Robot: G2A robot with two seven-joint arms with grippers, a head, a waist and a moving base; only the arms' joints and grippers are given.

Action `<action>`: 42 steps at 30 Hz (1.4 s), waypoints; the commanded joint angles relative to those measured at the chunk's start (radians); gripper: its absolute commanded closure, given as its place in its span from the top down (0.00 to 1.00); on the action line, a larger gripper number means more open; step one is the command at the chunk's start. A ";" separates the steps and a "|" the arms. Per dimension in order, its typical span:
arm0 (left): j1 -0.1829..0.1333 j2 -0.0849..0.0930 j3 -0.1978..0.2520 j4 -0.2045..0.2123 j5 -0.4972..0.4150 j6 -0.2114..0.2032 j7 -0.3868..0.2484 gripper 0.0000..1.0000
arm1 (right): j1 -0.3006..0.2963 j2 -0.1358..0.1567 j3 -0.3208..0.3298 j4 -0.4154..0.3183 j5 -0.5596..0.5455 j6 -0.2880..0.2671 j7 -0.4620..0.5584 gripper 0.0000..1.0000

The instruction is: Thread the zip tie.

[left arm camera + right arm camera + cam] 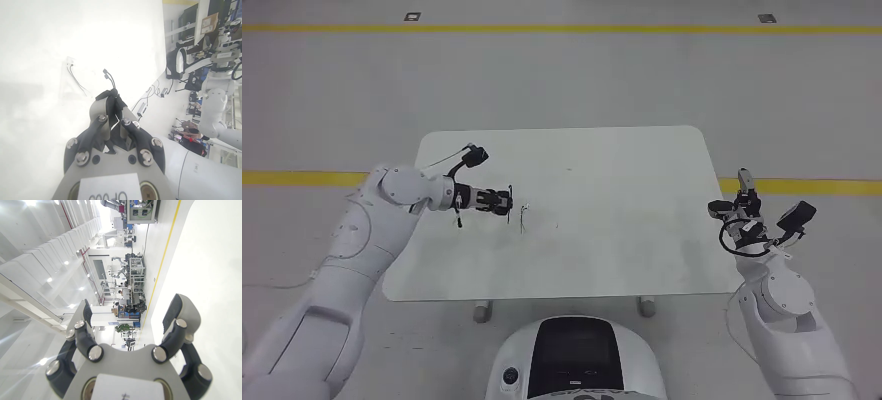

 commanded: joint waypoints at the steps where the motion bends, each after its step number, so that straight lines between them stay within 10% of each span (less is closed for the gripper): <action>1: -0.012 -0.004 0.007 0.008 -0.046 0.000 -0.038 0.00 | 0.000 0.000 0.000 0.000 0.000 0.000 0.000 1.00; 11: -0.048 -0.032 -0.035 0.101 -0.223 0.000 -0.201 0.00 | 0.000 0.000 0.000 0.000 0.000 0.000 0.000 1.00; 16: -0.019 -0.038 -0.034 0.088 -0.353 0.000 -0.201 0.00 | 0.000 0.000 0.000 0.000 0.000 0.000 0.000 1.00; 27: 0.003 -0.030 -0.022 0.056 -0.288 0.000 -0.131 0.00 | 0.001 0.000 -0.003 0.001 -0.001 -0.001 0.005 1.00; 42: 0.100 0.002 -0.120 0.025 -0.233 0.000 -0.099 0.00 | 0.183 -0.041 -0.358 0.085 -0.277 -0.049 0.078 1.00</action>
